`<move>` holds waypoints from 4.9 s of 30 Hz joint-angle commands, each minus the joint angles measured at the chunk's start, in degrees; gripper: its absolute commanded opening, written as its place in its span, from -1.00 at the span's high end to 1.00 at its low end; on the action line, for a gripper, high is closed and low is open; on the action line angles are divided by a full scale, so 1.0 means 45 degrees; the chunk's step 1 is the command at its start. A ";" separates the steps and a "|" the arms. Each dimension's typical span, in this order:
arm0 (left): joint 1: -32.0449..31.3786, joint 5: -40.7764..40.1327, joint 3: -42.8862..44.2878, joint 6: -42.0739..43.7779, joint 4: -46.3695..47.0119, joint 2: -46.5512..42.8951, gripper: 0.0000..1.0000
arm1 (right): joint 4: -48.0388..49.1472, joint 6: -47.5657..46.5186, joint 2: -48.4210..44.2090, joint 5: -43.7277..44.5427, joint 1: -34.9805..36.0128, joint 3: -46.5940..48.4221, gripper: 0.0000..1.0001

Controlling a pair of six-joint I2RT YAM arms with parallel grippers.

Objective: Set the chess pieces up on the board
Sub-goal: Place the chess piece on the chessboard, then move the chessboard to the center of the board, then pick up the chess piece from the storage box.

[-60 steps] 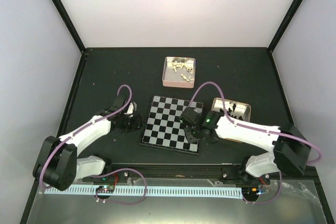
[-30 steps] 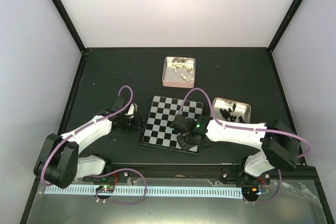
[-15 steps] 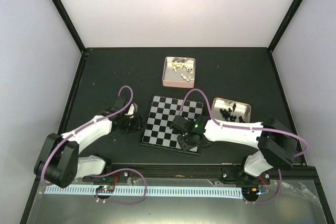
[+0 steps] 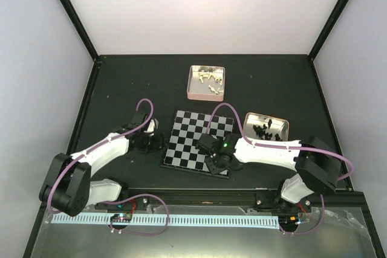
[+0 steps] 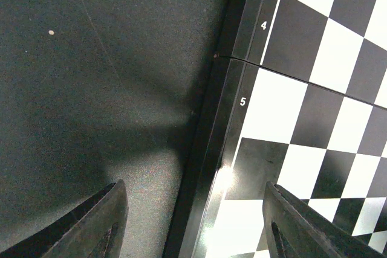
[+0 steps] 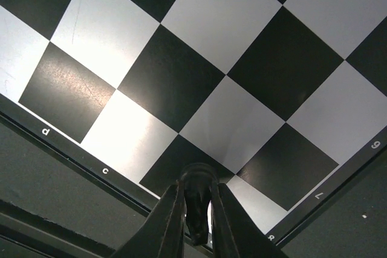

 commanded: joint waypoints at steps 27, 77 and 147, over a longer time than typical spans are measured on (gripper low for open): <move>-0.0071 0.0066 0.0102 0.0152 0.0216 0.0003 -0.26 | -0.0814 -0.0321 -0.0346 -0.0030 0.0087 0.0608 0.46; -0.0247 -0.0151 0.1560 0.0095 0.0533 0.2231 0.18 | 0.3491 -0.1109 0.1392 -0.2613 -0.5005 0.0580 0.35; -0.0193 -0.3273 0.1277 0.2808 0.2488 -0.9342 -0.98 | 0.0692 -0.0654 -0.4200 0.1697 -0.9992 -0.2304 0.97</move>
